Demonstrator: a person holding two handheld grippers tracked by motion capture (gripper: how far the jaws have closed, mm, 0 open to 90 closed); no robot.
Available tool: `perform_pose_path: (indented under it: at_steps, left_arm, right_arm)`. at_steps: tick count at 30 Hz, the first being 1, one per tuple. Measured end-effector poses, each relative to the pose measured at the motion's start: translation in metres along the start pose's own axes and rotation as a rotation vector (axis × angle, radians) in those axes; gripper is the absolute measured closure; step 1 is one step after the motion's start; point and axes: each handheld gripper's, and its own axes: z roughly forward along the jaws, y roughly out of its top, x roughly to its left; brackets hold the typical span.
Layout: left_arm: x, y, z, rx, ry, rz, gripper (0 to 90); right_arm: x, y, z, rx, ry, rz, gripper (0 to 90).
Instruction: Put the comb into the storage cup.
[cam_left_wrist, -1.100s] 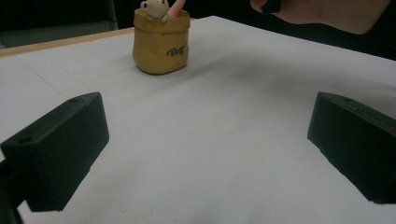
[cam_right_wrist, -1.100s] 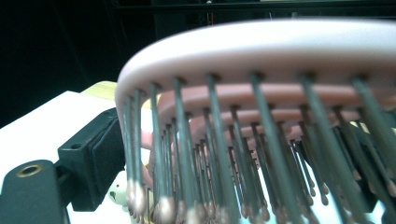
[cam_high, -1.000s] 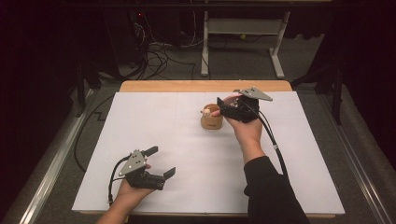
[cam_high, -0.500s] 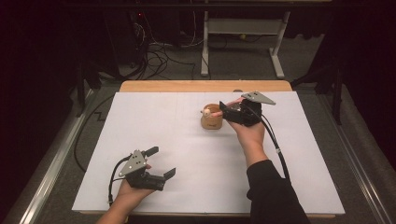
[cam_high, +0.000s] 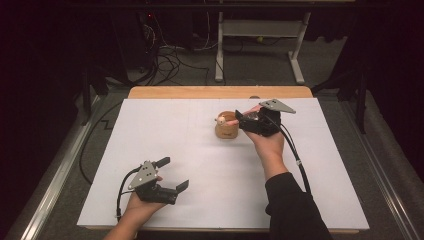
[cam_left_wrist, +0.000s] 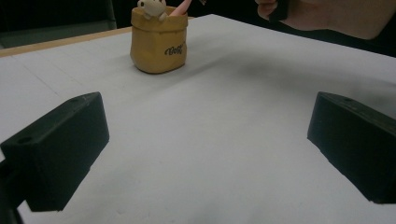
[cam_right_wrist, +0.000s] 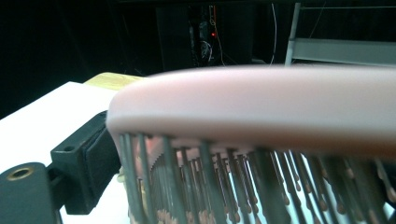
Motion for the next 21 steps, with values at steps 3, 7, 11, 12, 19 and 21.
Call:
perform_pose_path:
  at_steps: [3, 7, 11, 12, 19, 21]
  left_arm:
    - [0.0000, 0.0002, -0.0007, -0.002, 0.005, 0.004, 0.0]
    - [-0.0003, 0.0001, -0.0009, 0.000, 0.003, 0.009, 0.0]
    - [0.0003, 0.0000, -0.0007, 0.001, 0.004, 0.007, 0.0]
    - [0.0003, -0.0001, -0.0007, 0.001, 0.004, 0.007, 0.0]
    - [-0.0010, 0.0006, -0.0018, -0.003, 0.007, 0.005, 0.0]
    - [-0.0012, 0.0009, -0.0021, -0.007, 0.009, 0.006, 0.0]
  right_arm:
    - [-0.0002, -0.0009, 0.0007, 0.008, 0.002, 0.002, 9.0]
    - [-0.0003, -0.0014, 0.0008, 0.011, 0.002, -0.002, 8.6]
    - [-0.0012, -0.0019, 0.0005, 0.022, 0.000, 0.007, 7.2]
    - [-0.0017, -0.0020, 0.0000, 0.020, -0.001, 0.005, 6.9]
    - [-0.0051, -0.0011, -0.0029, 0.031, 0.001, 0.024, 0.7]
    - [-0.0061, -0.0011, -0.0035, 0.033, 0.000, 0.020, 0.4]
